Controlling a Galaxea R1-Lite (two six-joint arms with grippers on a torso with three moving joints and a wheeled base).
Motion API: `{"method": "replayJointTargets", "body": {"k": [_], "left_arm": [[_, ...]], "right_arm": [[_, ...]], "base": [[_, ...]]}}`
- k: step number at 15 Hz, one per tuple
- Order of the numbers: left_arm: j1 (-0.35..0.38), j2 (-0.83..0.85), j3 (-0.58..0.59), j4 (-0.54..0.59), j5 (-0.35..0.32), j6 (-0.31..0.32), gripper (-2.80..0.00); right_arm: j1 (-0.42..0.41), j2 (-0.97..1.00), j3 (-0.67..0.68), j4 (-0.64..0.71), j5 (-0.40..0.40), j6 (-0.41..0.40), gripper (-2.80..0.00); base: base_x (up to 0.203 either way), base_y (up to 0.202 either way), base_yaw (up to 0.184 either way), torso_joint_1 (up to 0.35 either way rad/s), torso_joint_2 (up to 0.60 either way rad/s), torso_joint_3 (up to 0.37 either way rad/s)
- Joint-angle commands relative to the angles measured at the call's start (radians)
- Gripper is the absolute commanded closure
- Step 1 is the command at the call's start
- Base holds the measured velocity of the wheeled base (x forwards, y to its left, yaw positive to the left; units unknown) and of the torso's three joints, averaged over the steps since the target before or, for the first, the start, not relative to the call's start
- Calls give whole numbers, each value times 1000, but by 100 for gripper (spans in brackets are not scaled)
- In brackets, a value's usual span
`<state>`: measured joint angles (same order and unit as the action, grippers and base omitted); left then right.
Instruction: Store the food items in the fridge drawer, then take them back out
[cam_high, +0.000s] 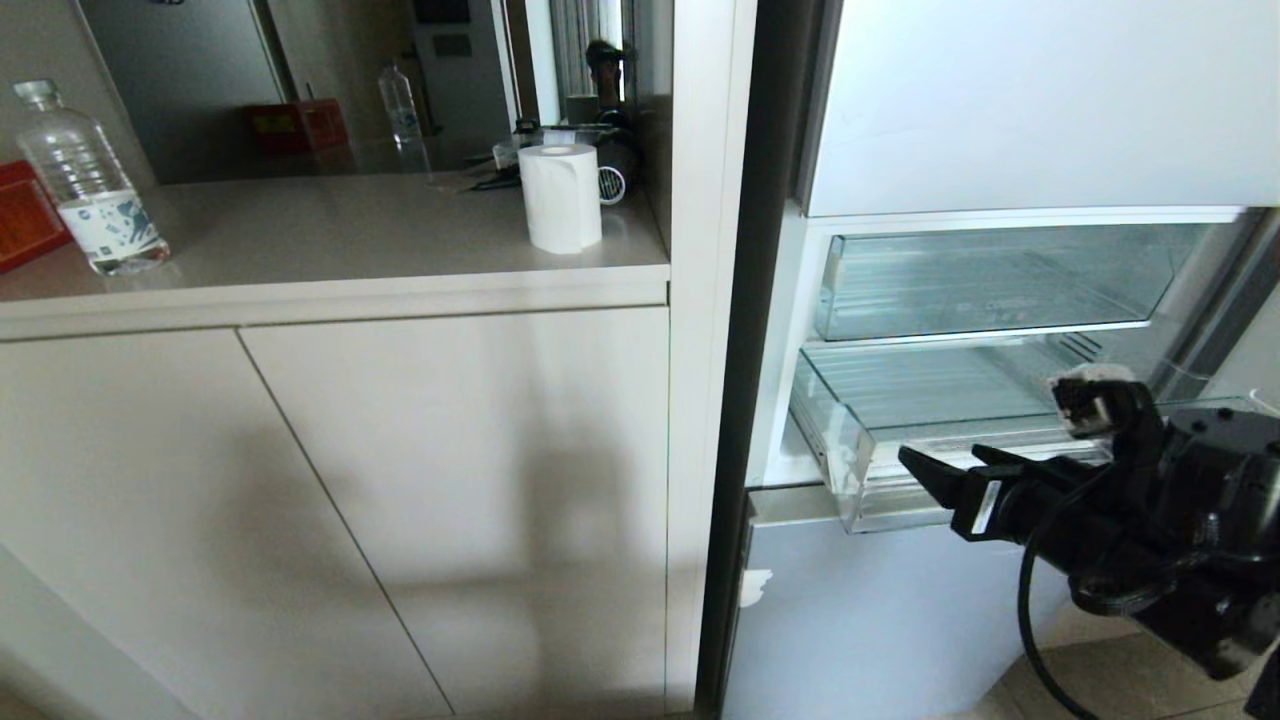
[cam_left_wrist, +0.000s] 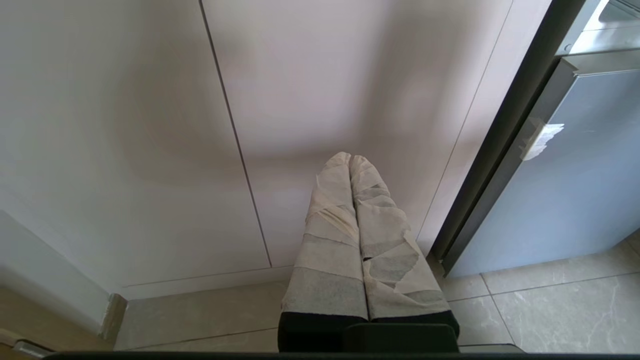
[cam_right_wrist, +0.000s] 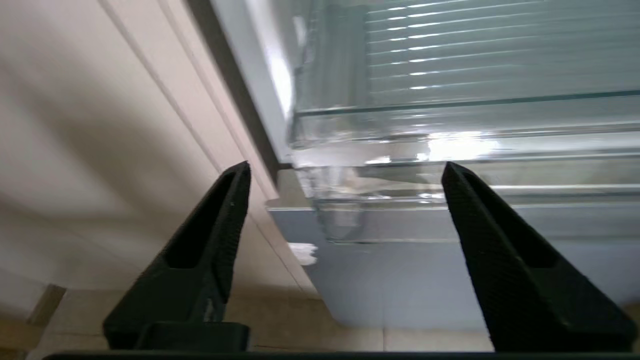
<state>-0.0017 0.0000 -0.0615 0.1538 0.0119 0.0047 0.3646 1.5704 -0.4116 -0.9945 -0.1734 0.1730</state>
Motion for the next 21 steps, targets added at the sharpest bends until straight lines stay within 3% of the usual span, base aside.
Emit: {"method": "replayJointTargets", "body": {"k": [1, 4, 6, 14, 18, 21], "left_arm": [[0, -2, 0, 1, 0, 0, 0], [0, -2, 0, 0, 0, 0, 0], [0, -2, 0, 1, 0, 0, 0], [0, -2, 0, 0, 0, 0, 0], [0, -2, 0, 1, 0, 0, 0], [0, -2, 0, 1, 0, 0, 0]], "right_arm": [[-18, -134, -98, 265, -18, -1, -280], [-91, -143, -329, 691, -24, -5, -280], [-131, -64, -455, 834, -23, -17, -280], [-203, 255, -738, 882, -22, -44, -280], [-208, 288, -775, 909, -18, -51, -280], [-220, 263, -780, 1038, -24, -77, -280]], "base": [[0, 0, 0, 0, 0, 0], [0, 0, 0, 0, 0, 0], [0, 0, 0, 0, 0, 0], [0, 0, 0, 0, 0, 0], [0, 0, 0, 0, 0, 0], [0, 0, 0, 0, 0, 0]]}}
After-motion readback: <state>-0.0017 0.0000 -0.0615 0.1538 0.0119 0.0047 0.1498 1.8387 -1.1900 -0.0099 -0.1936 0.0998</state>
